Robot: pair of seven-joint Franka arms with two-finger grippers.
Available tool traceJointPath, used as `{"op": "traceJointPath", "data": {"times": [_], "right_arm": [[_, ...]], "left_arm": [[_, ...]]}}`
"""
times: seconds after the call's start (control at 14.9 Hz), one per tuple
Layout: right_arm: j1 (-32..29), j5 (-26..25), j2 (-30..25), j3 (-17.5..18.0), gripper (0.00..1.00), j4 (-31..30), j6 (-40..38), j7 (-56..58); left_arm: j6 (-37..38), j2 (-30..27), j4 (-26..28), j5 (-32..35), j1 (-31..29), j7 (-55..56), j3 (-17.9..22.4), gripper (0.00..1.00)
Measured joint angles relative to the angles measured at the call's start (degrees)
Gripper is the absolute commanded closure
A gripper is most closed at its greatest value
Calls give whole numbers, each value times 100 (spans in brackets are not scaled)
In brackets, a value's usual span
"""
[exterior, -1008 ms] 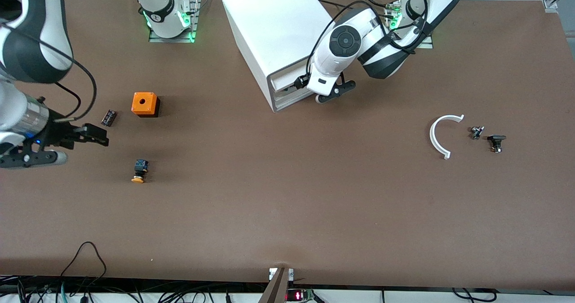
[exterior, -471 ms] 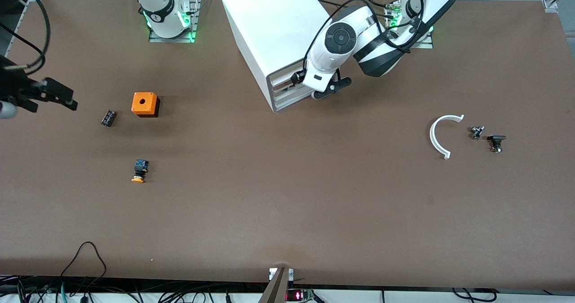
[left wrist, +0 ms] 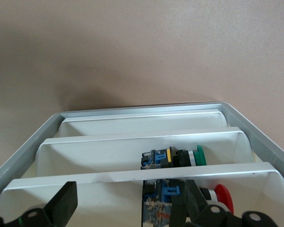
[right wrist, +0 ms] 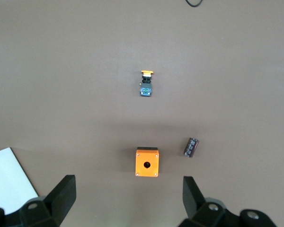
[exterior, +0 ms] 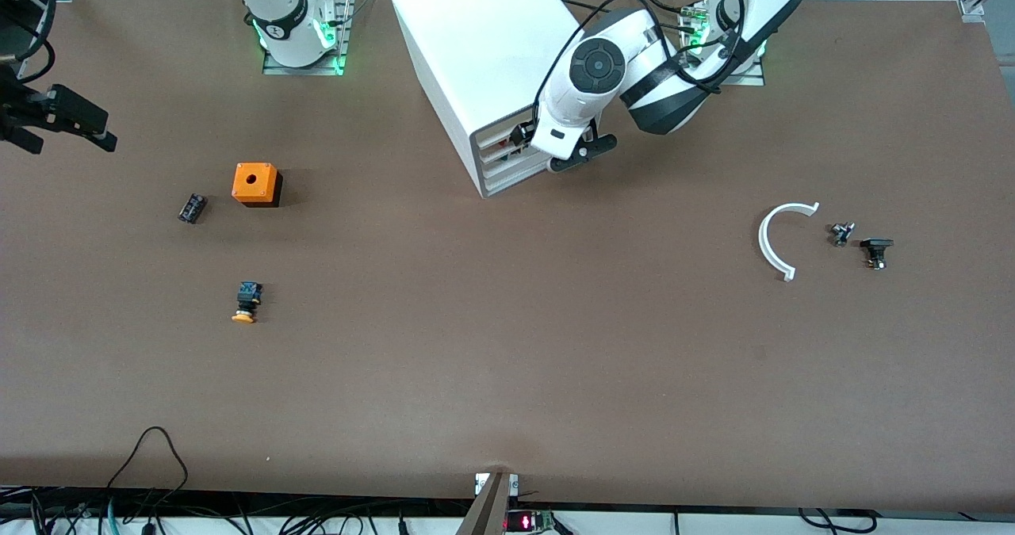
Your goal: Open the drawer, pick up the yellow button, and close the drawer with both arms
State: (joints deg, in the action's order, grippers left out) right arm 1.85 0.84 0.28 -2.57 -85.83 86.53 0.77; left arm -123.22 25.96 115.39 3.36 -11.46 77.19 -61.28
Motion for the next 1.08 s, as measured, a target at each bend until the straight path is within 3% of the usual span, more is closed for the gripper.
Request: {"op": "traceJointPath", "data": {"times": [0.2,0.47,0.81,1.08], "right_arm": [[0,-3,-119,72,0,-132,143,-298],[0,-18,-139,127,0,-505,763,-325],[0,-39,-174,161,0,-559,802,-324],[0,-39,-219,172,0,-533,818,-321]], "left_arm": [[-58,2,-195,0,-199,-292,15,0],[81,-14,-641,112,-968,-1454,29,0],[1504,-53,-1676,921,-1274,-2510,-31,0],[2695,-372,-2599,1011,-1606,-3780,-202,0]]}}
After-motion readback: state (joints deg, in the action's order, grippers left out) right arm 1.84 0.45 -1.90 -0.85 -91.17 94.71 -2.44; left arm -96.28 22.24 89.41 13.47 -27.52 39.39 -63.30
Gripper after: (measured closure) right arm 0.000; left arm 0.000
